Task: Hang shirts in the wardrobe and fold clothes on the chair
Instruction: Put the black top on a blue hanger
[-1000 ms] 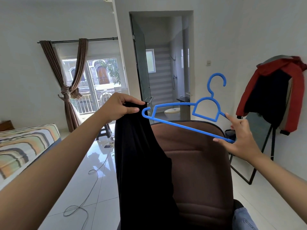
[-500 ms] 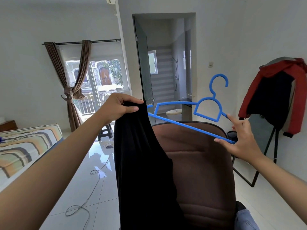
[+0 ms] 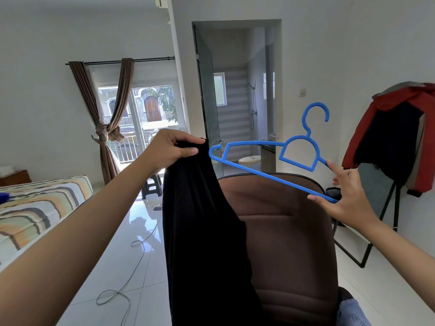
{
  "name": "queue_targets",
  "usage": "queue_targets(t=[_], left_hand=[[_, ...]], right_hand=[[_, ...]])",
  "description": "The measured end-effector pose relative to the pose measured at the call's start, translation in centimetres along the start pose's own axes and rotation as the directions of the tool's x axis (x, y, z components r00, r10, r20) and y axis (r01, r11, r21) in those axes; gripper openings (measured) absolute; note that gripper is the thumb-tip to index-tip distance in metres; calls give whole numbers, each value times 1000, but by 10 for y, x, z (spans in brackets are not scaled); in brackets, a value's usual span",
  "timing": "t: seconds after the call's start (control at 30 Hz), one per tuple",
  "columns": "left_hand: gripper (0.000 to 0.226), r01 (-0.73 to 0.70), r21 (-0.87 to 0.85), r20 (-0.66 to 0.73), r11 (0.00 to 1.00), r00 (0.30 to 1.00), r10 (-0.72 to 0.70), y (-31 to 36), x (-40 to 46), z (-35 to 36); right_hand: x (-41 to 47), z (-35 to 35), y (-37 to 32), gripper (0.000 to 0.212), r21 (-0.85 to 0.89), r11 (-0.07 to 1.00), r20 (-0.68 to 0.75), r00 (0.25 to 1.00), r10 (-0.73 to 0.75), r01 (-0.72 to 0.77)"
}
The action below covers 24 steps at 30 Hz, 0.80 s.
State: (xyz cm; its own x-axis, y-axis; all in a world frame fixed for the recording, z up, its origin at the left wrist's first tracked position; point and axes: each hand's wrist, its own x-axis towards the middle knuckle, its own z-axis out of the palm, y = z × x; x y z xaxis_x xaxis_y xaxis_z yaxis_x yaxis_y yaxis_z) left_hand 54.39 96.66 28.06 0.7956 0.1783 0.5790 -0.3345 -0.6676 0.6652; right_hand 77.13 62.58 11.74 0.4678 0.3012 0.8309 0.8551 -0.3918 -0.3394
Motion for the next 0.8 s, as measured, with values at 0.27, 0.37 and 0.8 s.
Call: queue_targets(t=[0.27, 0.37, 0.8], left_hand=[[29, -11, 35, -6, 999, 1000, 11, 2, 1, 4], [37, -10, 22, -15, 1000, 1000, 10, 1, 1, 2], [39, -6, 42, -33, 999, 999, 7, 0, -1, 0]], right_hand=[[6, 3, -6, 96, 9, 1000, -10, 1000, -14, 14], [5, 2, -5, 97, 6, 1000, -10, 1000, -6, 6], [4, 3, -7, 96, -9, 1000, -5, 1000, -13, 12]])
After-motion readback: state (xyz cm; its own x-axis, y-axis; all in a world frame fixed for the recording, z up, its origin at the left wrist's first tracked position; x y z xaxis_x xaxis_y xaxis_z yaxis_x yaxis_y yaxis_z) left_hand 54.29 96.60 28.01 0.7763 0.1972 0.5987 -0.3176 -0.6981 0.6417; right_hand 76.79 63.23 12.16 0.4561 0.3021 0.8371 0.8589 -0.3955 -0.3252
